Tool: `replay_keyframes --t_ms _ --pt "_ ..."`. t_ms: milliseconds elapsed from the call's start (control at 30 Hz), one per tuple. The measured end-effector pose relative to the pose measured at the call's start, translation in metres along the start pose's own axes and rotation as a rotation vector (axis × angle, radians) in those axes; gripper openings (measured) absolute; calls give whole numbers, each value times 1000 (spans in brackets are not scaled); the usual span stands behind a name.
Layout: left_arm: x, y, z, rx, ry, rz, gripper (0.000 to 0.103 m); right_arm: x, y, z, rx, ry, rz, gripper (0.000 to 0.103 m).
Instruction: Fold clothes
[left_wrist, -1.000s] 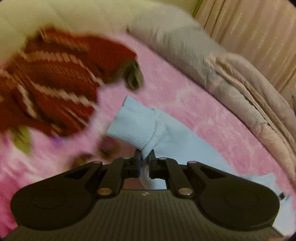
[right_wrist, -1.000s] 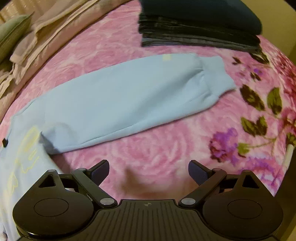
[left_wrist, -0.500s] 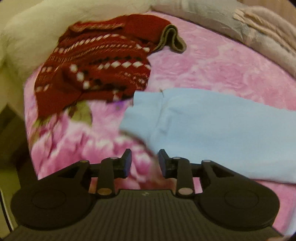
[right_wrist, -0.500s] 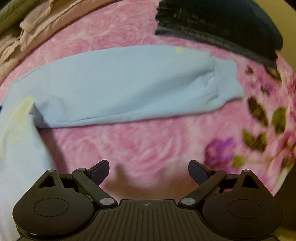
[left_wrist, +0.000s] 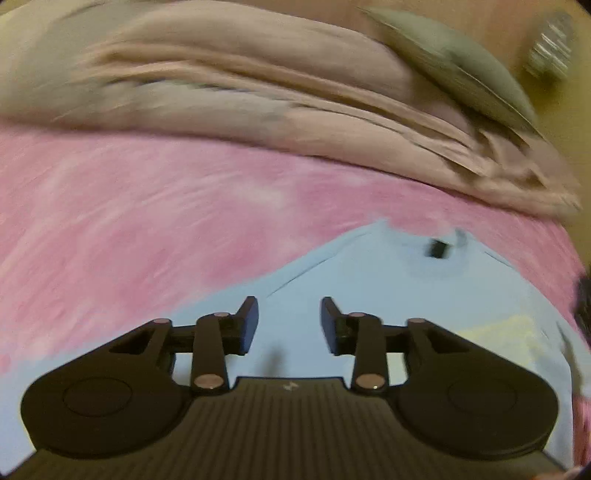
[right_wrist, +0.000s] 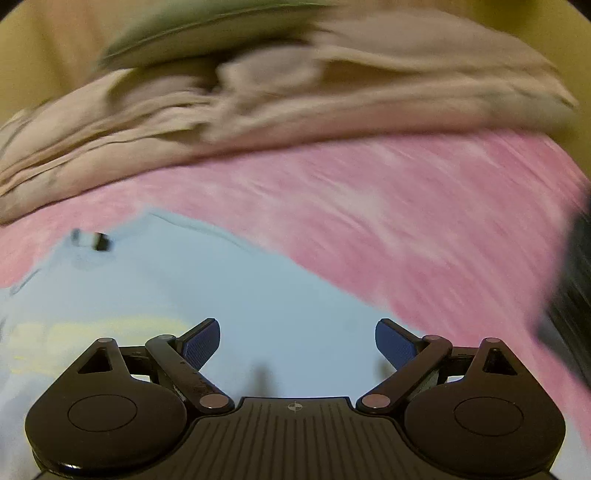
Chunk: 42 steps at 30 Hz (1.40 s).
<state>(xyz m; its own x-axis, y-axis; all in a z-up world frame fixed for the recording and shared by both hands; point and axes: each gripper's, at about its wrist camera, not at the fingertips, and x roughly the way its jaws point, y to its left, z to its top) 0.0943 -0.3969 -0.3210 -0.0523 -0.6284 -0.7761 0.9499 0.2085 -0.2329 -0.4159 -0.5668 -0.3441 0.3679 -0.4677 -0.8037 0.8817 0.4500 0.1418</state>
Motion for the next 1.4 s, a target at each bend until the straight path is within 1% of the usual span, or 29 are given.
replay_keyframes --t_ms 100,167,233,300,333,367,400,467,533,567,600,633,667,700,733,867,933,1000,1033,1100,1133,1167,1200,1233,1267,1300,1333,1367,1400 --pt "47 -28 32 97 35 -68 37 39 30 27 -106 13 58 94" --pt "72 -36 40 134 52 -84 41 63 51 43 -173 24 80 94" --pt "94 -42 46 165 75 -97 41 85 70 54 -228 27 83 94" --pt "113 -45 50 189 94 -106 41 108 82 62 -246 32 96 94" --pt "121 -45 50 198 103 -109 42 116 84 66 -249 39 102 92" --pt "129 -46 51 208 112 -112 42 127 86 69 -256 49 111 87" --pt "137 -46 52 217 121 -116 41 137 89 72 -263 59 121 75" --pt "152 -48 53 236 138 -120 42 155 91 73 -273 87 131 74" --pt "165 -49 53 255 147 -106 41 170 93 72 -278 106 151 74" --pt "172 -50 53 262 152 -101 39 174 94 72 -284 104 158 74" --pt "178 -51 52 278 154 -100 35 177 96 72 -291 96 167 64" --pt "180 -55 51 313 144 -89 28 178 95 72 -297 92 174 48" --pt "180 -60 50 353 130 -85 11 177 93 74 -291 91 188 35" --pt "181 -65 49 393 116 -81 2 177 91 78 -276 100 210 2" --pt "180 -70 48 429 103 -77 2 174 90 79 -286 87 211 2" --pt "177 -78 49 514 40 -54 2 161 89 86 -328 32 213 1" --pt "175 -79 58 514 1 -44 2 155 88 91 -334 -3 209 1" --pt "173 -81 65 512 -37 -32 3 154 86 97 -323 -36 181 1" --pt "170 -81 65 498 -50 -11 3 156 86 98 -324 -45 158 1" --pt "164 -82 65 470 -75 29 8 170 89 94 -335 -5 109 2" --pt "161 -83 65 456 -88 49 11 177 91 92 -340 16 85 4" --pt "158 -83 64 441 -101 69 13 181 90 90 -327 23 75 8" --pt "155 -84 64 427 -114 89 15 175 89 89 -305 1 39 36" --pt "152 -84 64 413 -126 109 16 170 88 89 -282 -22 3 76" --pt "149 -85 64 399 -139 129 16 159 84 89 -256 -57 -57 83" --pt "146 -86 64 384 -151 149 16 142 79 86 -225 -112 -51 82" --pt "143 -86 63 370 -164 169 16 130 74 83 -190 -134 -36 82" --pt "139 -87 60 358 -169 180 15 113 68 78 -142 -134 -14 79" --pt "126 -91 43 355 -138 152 14 100 65 71 -119 -124 8 63"
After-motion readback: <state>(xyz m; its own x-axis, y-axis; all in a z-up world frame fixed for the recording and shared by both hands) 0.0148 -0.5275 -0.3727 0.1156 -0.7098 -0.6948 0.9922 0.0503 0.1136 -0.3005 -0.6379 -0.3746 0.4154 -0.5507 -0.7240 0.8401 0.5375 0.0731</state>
